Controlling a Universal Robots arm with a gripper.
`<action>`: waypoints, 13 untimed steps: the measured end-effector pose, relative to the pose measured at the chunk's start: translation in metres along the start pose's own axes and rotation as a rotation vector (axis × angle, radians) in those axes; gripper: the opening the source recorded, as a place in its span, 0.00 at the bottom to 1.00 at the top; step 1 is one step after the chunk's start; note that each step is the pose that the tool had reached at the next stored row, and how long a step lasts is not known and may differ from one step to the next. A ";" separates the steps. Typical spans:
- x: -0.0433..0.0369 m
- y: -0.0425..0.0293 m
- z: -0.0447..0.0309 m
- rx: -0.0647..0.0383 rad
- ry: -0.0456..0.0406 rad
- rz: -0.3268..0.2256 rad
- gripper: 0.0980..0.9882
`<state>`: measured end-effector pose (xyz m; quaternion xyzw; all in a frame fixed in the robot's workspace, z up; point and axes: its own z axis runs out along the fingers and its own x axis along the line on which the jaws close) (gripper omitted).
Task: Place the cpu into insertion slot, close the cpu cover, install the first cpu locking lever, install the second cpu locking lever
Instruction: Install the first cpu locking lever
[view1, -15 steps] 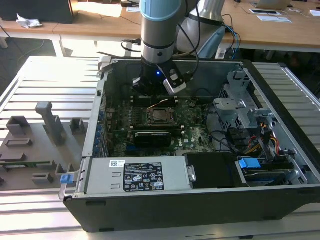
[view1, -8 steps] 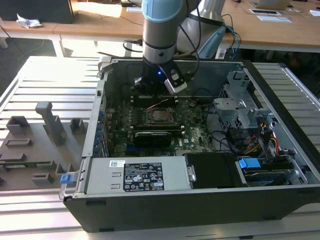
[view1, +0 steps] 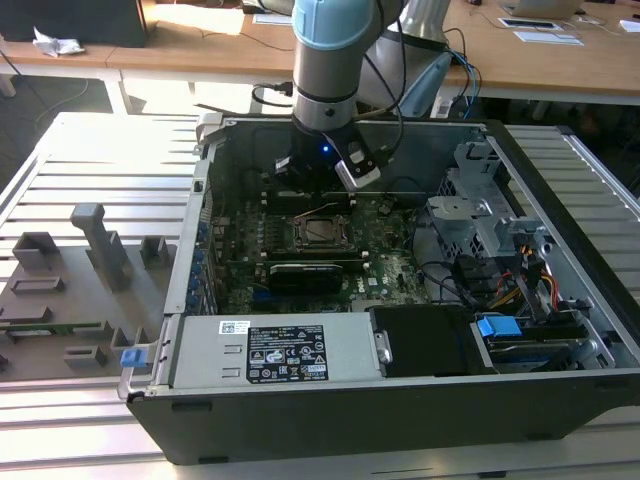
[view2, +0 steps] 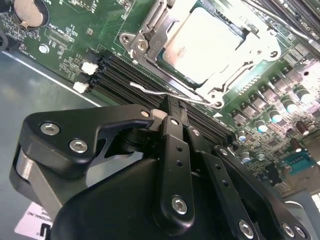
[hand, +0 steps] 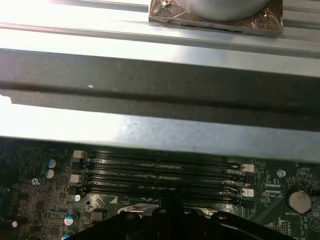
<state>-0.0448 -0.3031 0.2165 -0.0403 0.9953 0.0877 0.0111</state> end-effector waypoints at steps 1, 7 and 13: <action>-0.0009 -0.0001 0.0004 0.000 0.0000 0.000 0.01; -0.0069 -0.0010 0.0024 0.000 0.0002 0.000 0.01; -0.0130 -0.0020 0.0052 0.000 0.0004 0.000 0.01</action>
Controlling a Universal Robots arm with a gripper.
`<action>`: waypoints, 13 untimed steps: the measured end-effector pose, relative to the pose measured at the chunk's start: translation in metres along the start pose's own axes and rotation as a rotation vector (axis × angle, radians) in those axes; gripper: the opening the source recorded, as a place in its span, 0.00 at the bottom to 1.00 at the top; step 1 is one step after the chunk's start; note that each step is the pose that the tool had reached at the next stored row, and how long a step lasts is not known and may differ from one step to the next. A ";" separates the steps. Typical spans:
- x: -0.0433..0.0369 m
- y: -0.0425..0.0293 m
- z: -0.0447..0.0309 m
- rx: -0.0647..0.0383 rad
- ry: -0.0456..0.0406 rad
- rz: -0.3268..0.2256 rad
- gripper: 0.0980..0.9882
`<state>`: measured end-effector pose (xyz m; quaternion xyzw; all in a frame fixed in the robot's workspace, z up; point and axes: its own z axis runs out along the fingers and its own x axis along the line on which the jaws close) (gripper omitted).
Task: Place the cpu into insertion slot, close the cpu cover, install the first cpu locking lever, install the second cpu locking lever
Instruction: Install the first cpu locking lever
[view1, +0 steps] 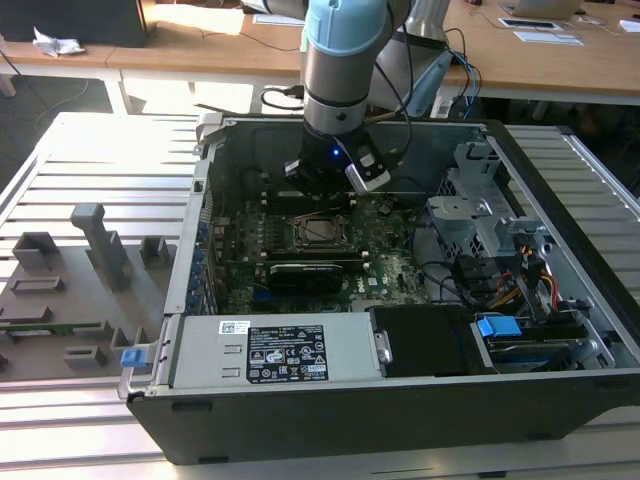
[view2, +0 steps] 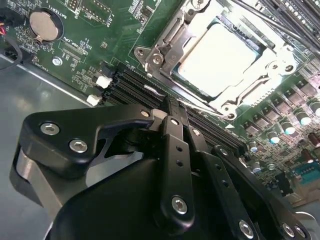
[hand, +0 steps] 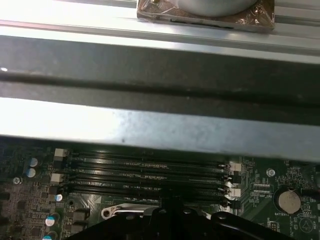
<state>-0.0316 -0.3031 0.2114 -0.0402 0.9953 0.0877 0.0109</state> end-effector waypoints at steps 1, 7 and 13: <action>-0.0010 -0.0002 0.0005 0.000 0.0001 0.000 0.01; -0.0078 -0.0008 0.0034 0.000 0.0002 0.000 0.01; -0.0144 -0.0017 0.0057 0.000 0.0003 0.000 0.01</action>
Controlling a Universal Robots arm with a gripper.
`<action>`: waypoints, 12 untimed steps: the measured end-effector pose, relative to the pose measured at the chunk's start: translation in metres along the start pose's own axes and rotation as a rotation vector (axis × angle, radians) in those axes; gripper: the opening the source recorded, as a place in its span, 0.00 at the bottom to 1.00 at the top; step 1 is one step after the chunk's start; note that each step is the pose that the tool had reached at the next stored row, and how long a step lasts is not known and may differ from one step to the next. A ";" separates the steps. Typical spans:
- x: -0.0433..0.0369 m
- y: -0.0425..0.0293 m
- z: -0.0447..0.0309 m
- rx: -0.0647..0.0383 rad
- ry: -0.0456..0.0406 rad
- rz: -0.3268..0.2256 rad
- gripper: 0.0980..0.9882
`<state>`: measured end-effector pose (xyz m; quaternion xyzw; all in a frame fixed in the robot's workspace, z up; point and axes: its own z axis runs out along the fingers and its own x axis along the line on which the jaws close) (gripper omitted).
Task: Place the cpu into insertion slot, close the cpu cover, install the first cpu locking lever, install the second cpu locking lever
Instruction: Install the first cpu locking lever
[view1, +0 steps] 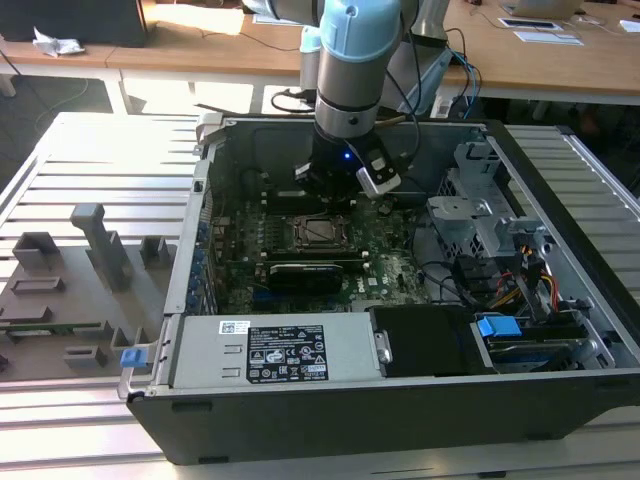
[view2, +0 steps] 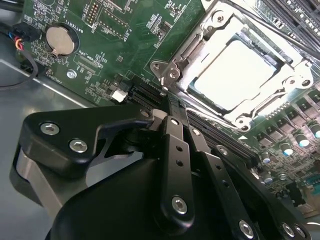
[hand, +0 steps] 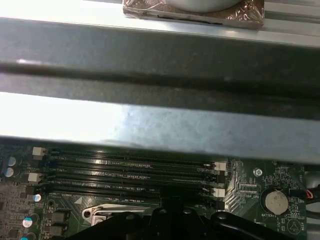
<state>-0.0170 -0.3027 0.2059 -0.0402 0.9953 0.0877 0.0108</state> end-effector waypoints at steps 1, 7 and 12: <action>-0.0001 -0.0001 0.0006 0.000 0.0000 0.000 0.01; -0.0003 -0.0005 0.0027 0.000 0.0002 0.000 0.01; -0.0003 -0.0011 0.0031 0.002 0.0001 0.000 0.01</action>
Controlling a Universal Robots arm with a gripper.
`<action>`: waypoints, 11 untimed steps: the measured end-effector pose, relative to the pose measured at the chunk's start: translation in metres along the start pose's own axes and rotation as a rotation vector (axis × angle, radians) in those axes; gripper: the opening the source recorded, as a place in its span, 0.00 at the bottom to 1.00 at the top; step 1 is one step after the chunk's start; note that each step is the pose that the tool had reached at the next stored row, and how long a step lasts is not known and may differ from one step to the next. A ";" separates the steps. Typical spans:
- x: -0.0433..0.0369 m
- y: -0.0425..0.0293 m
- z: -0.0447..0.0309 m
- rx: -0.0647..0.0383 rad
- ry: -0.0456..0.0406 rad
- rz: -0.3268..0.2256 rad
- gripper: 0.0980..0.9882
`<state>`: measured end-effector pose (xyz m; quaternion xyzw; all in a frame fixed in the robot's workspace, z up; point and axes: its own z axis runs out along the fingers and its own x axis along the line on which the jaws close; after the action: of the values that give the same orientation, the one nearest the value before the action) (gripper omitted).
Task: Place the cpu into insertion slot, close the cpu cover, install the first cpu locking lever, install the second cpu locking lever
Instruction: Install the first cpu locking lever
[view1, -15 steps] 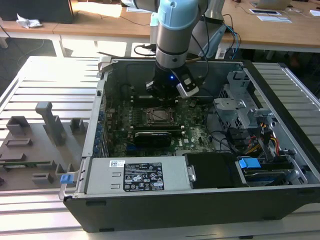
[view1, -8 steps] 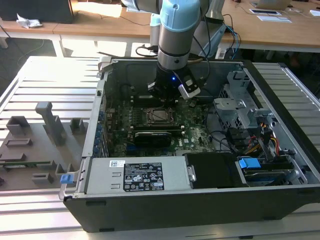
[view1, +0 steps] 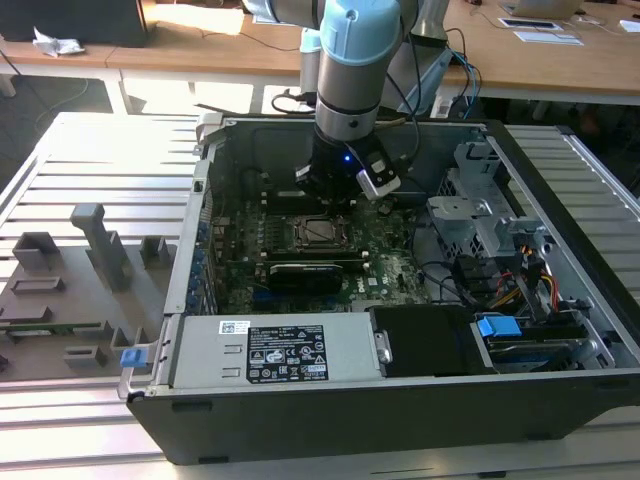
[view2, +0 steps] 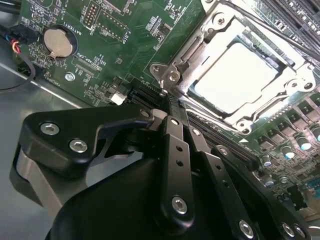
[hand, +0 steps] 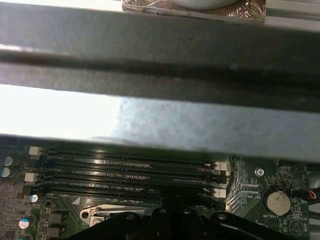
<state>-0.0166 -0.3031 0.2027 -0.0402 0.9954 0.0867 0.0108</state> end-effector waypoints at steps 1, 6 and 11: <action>0.0000 -0.0002 -0.0001 0.000 0.0001 0.000 0.01; 0.0004 -0.0009 -0.0005 0.013 0.0012 0.000 0.01; 0.0020 -0.0005 -0.0022 0.014 -0.0008 -0.001 0.01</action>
<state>-0.0186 -0.3042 0.2047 -0.0405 0.9959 0.0797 0.0115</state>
